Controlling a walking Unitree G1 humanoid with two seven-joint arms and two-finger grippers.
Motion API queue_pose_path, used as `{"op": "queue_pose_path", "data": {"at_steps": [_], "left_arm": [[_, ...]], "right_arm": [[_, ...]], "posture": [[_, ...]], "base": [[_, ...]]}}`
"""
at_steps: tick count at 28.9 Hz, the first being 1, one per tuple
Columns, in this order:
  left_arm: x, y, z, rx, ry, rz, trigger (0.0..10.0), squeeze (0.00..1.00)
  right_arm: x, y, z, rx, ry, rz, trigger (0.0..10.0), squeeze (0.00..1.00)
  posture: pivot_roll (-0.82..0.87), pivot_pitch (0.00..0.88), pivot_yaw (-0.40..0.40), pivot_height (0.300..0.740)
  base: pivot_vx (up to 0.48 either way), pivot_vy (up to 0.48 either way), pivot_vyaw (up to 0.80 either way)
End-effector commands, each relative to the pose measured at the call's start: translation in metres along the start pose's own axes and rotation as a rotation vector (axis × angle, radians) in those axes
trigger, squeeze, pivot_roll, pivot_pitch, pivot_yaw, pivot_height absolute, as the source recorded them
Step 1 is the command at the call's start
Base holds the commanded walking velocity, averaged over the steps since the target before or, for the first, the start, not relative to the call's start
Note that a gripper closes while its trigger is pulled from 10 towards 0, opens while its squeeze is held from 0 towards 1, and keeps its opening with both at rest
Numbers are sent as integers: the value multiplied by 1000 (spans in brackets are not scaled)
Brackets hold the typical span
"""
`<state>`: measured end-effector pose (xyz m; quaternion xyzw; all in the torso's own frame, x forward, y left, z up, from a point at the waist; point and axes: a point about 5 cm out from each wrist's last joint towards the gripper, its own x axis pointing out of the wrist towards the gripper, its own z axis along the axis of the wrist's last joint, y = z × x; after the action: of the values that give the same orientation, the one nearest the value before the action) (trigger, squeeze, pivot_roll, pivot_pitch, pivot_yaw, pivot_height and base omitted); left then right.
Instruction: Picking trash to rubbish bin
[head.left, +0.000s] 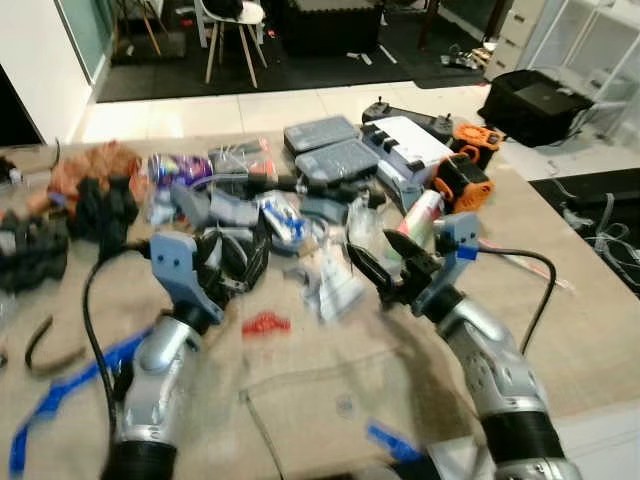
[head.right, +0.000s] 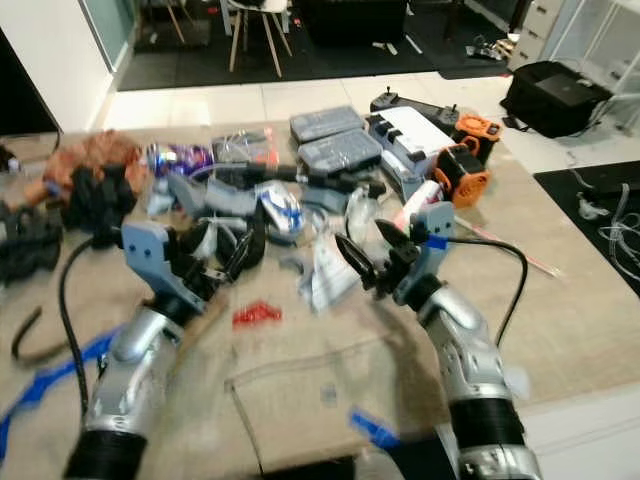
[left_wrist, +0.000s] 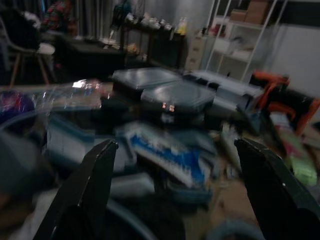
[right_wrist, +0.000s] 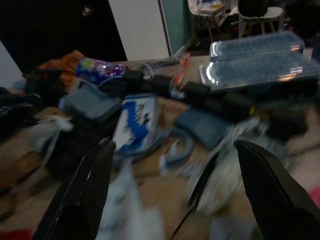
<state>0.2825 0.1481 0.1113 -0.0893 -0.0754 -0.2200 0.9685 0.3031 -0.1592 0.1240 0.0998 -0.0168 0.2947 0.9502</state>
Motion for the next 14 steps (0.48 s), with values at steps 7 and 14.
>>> {"op": "queue_pose_path", "data": {"at_steps": [7, 14], "left_arm": [[-9, 8, -6, 0, 27, 5, 10000, 0], [-11, 10, -7, 56, 52, -13, 10000, 0]], "right_arm": [[0, 2, -3, -4, 25, 20, 10000, 0], [-5, -2, -5, -35, 121, 113, 10000, 0]], "posture": [[-17, 0, -11, 740], [-12, 0, -11, 740]], "base": [[0, 0, 0], [0, 0, 0]]}}
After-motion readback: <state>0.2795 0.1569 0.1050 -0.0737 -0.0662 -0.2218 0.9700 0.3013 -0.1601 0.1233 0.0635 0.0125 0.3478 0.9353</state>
